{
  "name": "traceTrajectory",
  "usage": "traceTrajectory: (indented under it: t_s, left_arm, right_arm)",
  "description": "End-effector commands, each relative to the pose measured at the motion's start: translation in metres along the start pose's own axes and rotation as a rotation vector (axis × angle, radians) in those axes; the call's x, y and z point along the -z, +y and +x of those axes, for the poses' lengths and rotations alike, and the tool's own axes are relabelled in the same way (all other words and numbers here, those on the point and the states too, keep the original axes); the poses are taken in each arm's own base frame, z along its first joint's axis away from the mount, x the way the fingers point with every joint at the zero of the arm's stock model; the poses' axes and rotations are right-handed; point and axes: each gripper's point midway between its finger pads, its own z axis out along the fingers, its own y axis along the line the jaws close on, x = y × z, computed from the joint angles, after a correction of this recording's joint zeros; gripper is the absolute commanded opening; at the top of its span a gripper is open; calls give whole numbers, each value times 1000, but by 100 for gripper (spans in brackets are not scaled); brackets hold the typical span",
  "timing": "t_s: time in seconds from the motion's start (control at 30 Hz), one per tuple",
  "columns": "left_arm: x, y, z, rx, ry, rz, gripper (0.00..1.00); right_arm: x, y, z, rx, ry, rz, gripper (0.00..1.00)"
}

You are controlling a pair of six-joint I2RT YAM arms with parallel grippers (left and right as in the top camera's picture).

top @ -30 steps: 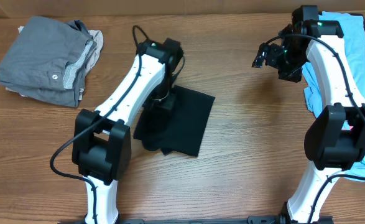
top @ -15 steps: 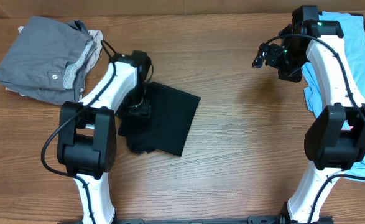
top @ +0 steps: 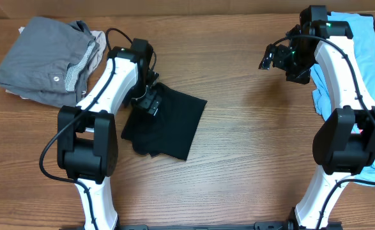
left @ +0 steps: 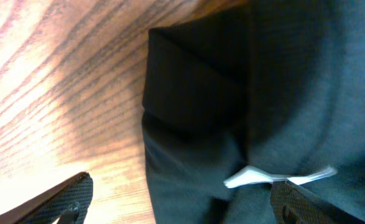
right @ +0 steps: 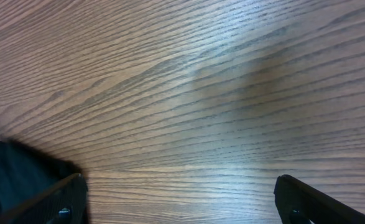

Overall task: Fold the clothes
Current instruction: 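Lift the folded black shirt with the left gripper toward the grey stack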

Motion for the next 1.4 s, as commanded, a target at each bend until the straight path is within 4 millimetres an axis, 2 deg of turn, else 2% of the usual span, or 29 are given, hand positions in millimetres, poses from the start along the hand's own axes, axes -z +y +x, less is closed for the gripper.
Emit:
traceTrajectory:
  t_s: [0.0, 0.1, 0.27, 0.57, 0.63, 0.73, 0.77, 0.87, 1.03, 1.13, 1.27, 1.37]
  left_arm:
    - [-14, -2, 4, -91, -12, 58, 92]
    - [-19, -17, -2, -142, -56, 144, 92]
    - [-31, -22, -1, -149, -71, 162, 91]
    - [-67, -35, 30, -148, -11, 197, 85]
    - [-71, -37, 38, -135, 10, 203, 68]
    - [-71, -45, 41, -95, 20, 245, 18]
    - [-70, -48, 40, -84, 16, 265, 6]
    - [-65, -63, 36, -51, -7, 355, 4]
    - [-47, -78, 22, 16, -37, 469, 4]
    - [-23, -82, 8, 61, -56, 524, 4]
    - [25, -88, -22, 111, -123, 625, 4]
    - [74, -93, -50, 110, -224, 723, 4]
  right_arm:
    - [1, -2, -6, 19, -19, 7, 100]
    - [1, -1, -8, 21, -26, 5, 100]
    - [1, -1, -9, 22, -30, 4, 100]
    - [1, -1, -9, 22, -30, 4, 100]
    - [1, -1, -9, 22, -30, 4, 100]
    - [1, -1, -9, 21, -30, 4, 100]
    - [1, -1, -9, 21, -30, 4, 100]
    - [1, -1, -9, 21, -30, 4, 100]
    - [1, -1, -9, 21, -29, 4, 100]
    - [1, -1, -9, 21, -29, 4, 100]
    - [1, -1, -9, 21, -29, 4, 100]
    - [1, -1, -8, 20, -26, 4, 100]
